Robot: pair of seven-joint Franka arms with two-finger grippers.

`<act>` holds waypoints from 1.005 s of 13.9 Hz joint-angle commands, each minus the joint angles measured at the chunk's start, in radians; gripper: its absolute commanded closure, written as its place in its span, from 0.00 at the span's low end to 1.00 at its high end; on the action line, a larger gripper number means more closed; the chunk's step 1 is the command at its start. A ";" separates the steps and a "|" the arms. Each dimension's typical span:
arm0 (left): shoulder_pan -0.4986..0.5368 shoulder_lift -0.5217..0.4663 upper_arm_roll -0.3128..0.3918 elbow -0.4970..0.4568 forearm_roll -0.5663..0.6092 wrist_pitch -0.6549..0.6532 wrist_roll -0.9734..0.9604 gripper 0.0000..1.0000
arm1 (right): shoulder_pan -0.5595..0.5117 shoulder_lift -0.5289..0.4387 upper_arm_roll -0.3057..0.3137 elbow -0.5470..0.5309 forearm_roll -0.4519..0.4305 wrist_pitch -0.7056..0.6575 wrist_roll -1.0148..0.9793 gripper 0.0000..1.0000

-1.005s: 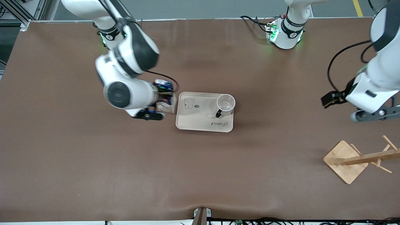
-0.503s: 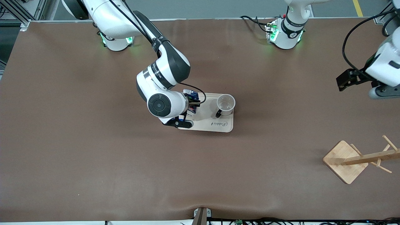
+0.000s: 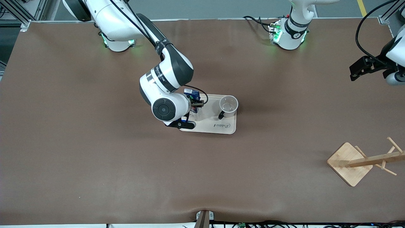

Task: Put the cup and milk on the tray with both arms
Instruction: 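Carry the milk carton to the tray while the left gripper withdraws, then set the milk carton on the tray and open the right gripper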

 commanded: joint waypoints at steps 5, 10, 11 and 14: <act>-0.006 -0.054 0.010 -0.056 -0.036 0.025 0.020 0.00 | -0.112 -0.094 -0.011 0.134 0.006 -0.109 -0.015 0.00; -0.003 -0.057 0.010 -0.054 -0.036 0.027 0.020 0.00 | -0.250 -0.169 -0.017 0.136 -0.016 -0.115 -0.055 0.00; -0.001 -0.057 0.010 -0.056 -0.037 0.027 0.021 0.00 | -0.290 -0.195 -0.017 0.137 -0.039 -0.151 -0.102 0.00; 0.005 -0.052 0.011 -0.077 -0.077 0.030 0.021 0.00 | -0.391 -0.272 -0.019 0.136 -0.115 -0.282 -0.167 0.00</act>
